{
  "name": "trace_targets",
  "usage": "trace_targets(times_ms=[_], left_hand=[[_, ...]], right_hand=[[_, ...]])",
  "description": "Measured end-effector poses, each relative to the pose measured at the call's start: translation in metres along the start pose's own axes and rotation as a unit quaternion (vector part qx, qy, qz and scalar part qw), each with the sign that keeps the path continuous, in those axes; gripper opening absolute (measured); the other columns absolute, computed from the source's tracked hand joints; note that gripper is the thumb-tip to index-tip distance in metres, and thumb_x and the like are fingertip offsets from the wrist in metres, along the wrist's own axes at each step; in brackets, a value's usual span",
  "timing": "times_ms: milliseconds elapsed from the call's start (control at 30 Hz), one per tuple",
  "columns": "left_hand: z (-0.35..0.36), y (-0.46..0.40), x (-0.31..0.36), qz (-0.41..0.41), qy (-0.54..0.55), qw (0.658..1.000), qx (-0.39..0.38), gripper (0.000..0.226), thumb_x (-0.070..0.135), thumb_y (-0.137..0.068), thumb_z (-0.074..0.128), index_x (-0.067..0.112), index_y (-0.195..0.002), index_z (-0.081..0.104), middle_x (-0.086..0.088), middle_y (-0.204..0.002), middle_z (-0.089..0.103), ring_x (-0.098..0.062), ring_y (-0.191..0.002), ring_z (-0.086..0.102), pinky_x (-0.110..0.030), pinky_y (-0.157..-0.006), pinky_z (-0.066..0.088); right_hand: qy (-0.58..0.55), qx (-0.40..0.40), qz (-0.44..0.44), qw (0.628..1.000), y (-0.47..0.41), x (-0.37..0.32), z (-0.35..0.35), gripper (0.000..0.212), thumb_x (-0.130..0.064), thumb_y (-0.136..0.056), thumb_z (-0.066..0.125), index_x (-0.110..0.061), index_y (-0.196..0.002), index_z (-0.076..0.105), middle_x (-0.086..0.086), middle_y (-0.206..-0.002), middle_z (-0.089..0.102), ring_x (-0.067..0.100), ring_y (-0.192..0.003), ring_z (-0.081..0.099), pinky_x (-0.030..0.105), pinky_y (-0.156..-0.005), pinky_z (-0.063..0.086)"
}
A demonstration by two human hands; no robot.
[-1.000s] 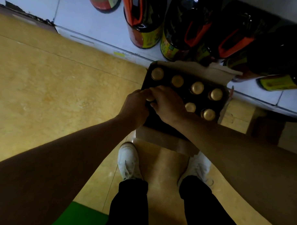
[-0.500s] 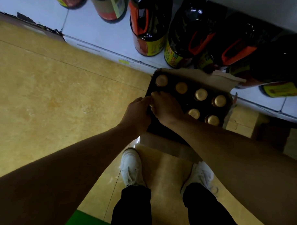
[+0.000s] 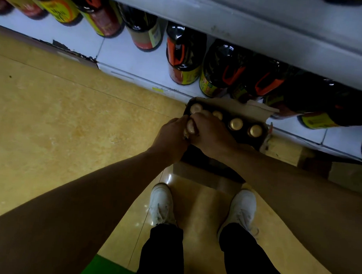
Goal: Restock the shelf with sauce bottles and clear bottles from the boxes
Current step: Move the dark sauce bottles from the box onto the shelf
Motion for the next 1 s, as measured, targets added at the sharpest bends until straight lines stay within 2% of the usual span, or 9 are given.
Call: trace_targets(times_ms=[100,233,333,433,533,667,767,833,1000], left_hand=[[-0.016,0.009,0.017,0.011,0.004,1.0,0.002,0.057,0.01,-0.086,0.064,0.007,-0.14,0.045,-0.016,-0.13,0.055,-0.031,-0.118,0.053,-0.023,-0.086,0.034],[-0.039,0.023,0.04,0.05,0.0,0.999,0.017,0.068,0.01,-0.082,0.07,0.007,-0.144,0.041,-0.017,-0.133,0.055,-0.032,-0.121,0.051,-0.02,-0.087,0.031],[-0.059,0.036,0.057,0.079,0.022,0.996,0.032,0.071,0.01,-0.08,0.075,0.001,-0.142,0.042,-0.021,-0.133,0.056,-0.035,-0.122,0.051,-0.017,-0.086,0.029],[-0.08,0.048,0.076,0.071,0.027,0.997,0.011,0.076,0.014,-0.079,0.077,0.005,-0.145,0.041,-0.016,-0.137,0.054,-0.029,-0.125,0.05,-0.026,-0.097,0.035],[-0.104,0.062,0.097,0.102,0.067,0.992,0.018,0.049,0.013,-0.075,0.08,0.014,-0.12,0.059,-0.003,-0.112,0.066,-0.017,-0.103,0.06,-0.024,-0.081,0.042],[-0.146,0.09,0.134,0.119,0.087,0.989,0.026,0.04,0.02,-0.075,0.079,0.046,-0.088,0.051,0.025,-0.083,0.058,0.015,-0.078,0.057,-0.012,-0.068,0.046],[-0.176,0.107,0.165,0.108,0.09,0.99,0.021,0.02,0.04,-0.071,0.068,0.045,-0.081,0.051,0.021,-0.081,0.061,0.006,-0.077,0.06,-0.019,-0.066,0.049],[-0.199,0.122,0.189,0.122,0.086,0.988,0.029,0.014,0.044,-0.07,0.063,0.043,-0.079,0.053,0.02,-0.078,0.063,0.009,-0.077,0.06,-0.012,-0.059,0.043],[-0.242,0.15,0.233,0.164,0.086,0.982,0.027,0.015,0.044,-0.074,0.064,0.049,-0.082,0.052,0.038,-0.079,0.06,0.017,-0.079,0.056,-0.005,-0.056,0.039]], right_hand=[[-0.013,0.01,-0.014,1.0,0.01,-0.012,-0.024,0.046,-0.022,-0.084,0.071,-0.009,-0.125,0.054,0.011,-0.129,0.051,0.031,-0.114,0.053,0.041,-0.093,0.045],[-0.034,0.019,-0.025,0.999,0.023,-0.03,-0.056,0.044,-0.022,-0.084,0.07,-0.006,-0.122,0.058,0.014,-0.124,0.056,0.031,-0.113,0.054,0.045,-0.095,0.044],[-0.032,0.046,-0.049,0.997,0.037,-0.044,-0.083,0.035,-0.022,-0.082,0.07,-0.005,-0.111,0.061,0.013,-0.11,0.057,0.027,-0.098,0.055,0.036,-0.079,0.043],[-0.031,0.063,-0.072,0.995,0.054,-0.064,-0.115,0.03,-0.025,-0.08,0.07,-0.009,-0.104,0.062,0.0,-0.093,0.05,0.014,-0.079,0.047,0.027,-0.068,0.034],[-0.029,0.095,-0.104,0.99,0.071,-0.09,-0.152,0.024,-0.026,-0.077,0.071,-0.01,-0.094,0.065,-0.013,-0.076,0.041,0.001,-0.065,0.039,0.024,-0.057,0.031],[0.008,0.09,-0.115,0.989,0.092,-0.124,-0.201,0.031,-0.035,-0.078,0.069,-0.01,-0.095,0.063,0.004,-0.091,0.058,0.017,-0.081,0.053,0.033,-0.069,0.043],[0.009,0.101,-0.137,0.985,0.109,-0.15,-0.242,0.028,-0.034,-0.078,0.068,-0.009,-0.091,0.063,0.005,-0.089,0.058,0.019,-0.08,0.054,0.033,-0.069,0.043],[0.015,0.115,-0.148,0.982,0.126,-0.17,-0.272,0.026,-0.033,-0.078,0.068,-0.01,-0.091,0.063,0.003,-0.086,0.054,0.018,-0.079,0.051,0.03,-0.067,0.036],[0.027,0.13,-0.173,0.976,0.158,-0.208,-0.332,0.028,-0.036,-0.08,0.068,-0.011,-0.093,0.064,0.006,-0.089,0.06,0.019,-0.081,0.055,0.036,-0.069,0.046]])
Point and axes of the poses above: each hand's wrist, its own y-axis away from the middle knuckle, its own z-axis out of the palm, x = y × z, the point moved 3 cm from there along -y, towards the middle knuckle
